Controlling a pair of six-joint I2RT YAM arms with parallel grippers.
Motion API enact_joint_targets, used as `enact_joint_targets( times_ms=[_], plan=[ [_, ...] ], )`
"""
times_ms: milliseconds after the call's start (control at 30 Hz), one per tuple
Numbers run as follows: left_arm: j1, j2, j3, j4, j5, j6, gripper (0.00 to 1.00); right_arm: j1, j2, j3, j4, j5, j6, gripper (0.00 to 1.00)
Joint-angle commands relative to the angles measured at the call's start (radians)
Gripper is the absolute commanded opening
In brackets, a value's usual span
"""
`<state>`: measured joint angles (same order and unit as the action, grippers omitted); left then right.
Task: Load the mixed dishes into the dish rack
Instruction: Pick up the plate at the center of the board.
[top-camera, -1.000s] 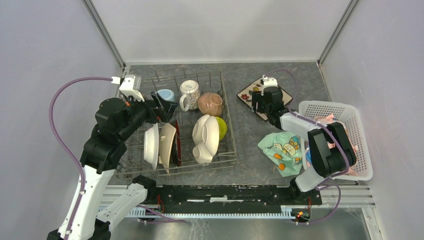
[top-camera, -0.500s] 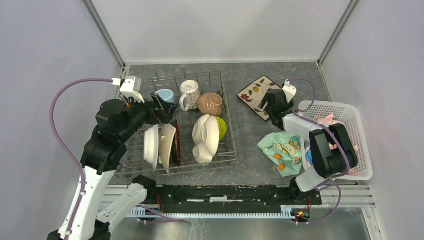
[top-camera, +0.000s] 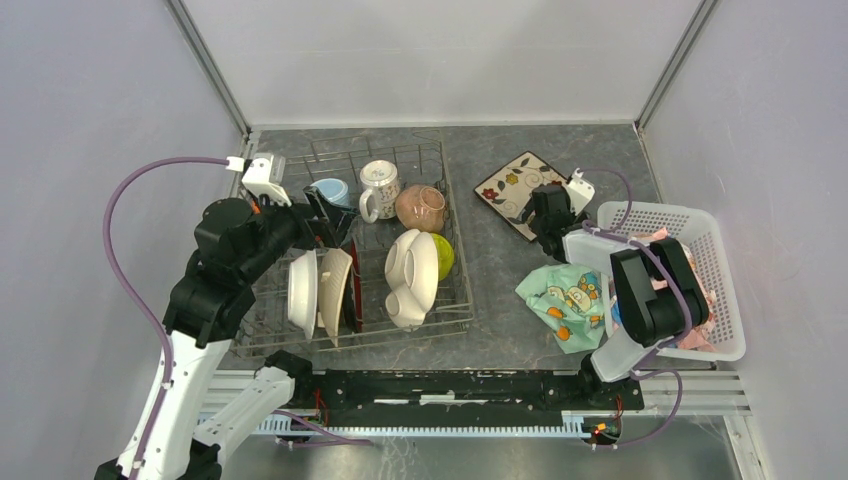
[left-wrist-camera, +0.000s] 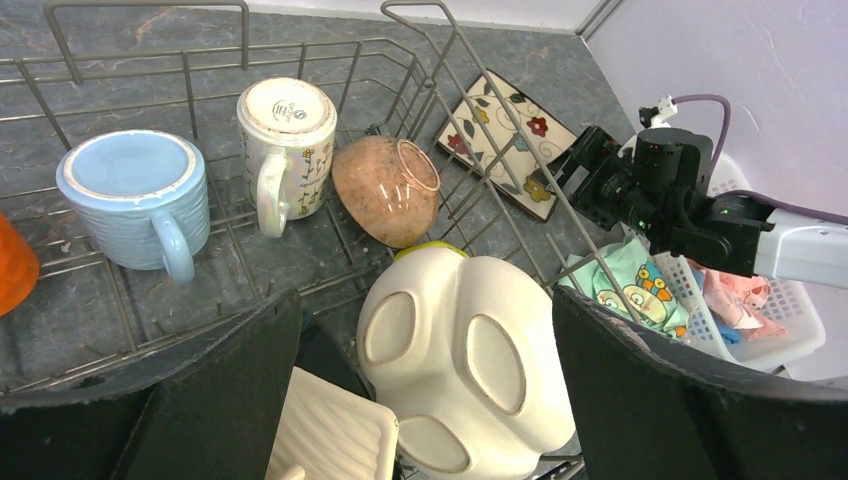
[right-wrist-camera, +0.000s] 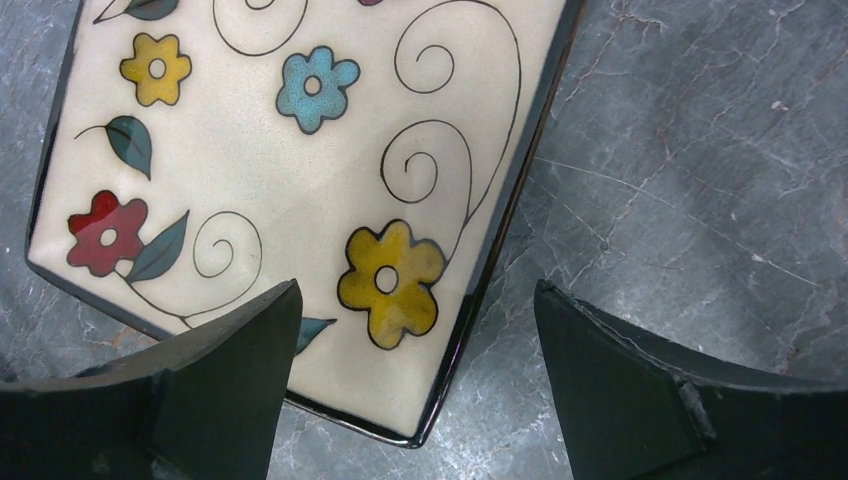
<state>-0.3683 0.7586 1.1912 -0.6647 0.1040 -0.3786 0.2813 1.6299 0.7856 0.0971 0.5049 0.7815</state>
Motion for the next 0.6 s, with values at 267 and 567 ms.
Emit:
enact_joint_targets(
  times_ms=[267,567],
  plan=[
    [-0.004,0.002,-0.002,0.023,-0.001,-0.003,1.00,-0.031,0.047,-0.052,0.163,-0.090,0.041,0.90],
    [-0.004,0.007,0.007,0.025,-0.005,-0.003,1.00,-0.049,0.088,-0.114,0.420,-0.251,-0.001,0.86]
  ],
)
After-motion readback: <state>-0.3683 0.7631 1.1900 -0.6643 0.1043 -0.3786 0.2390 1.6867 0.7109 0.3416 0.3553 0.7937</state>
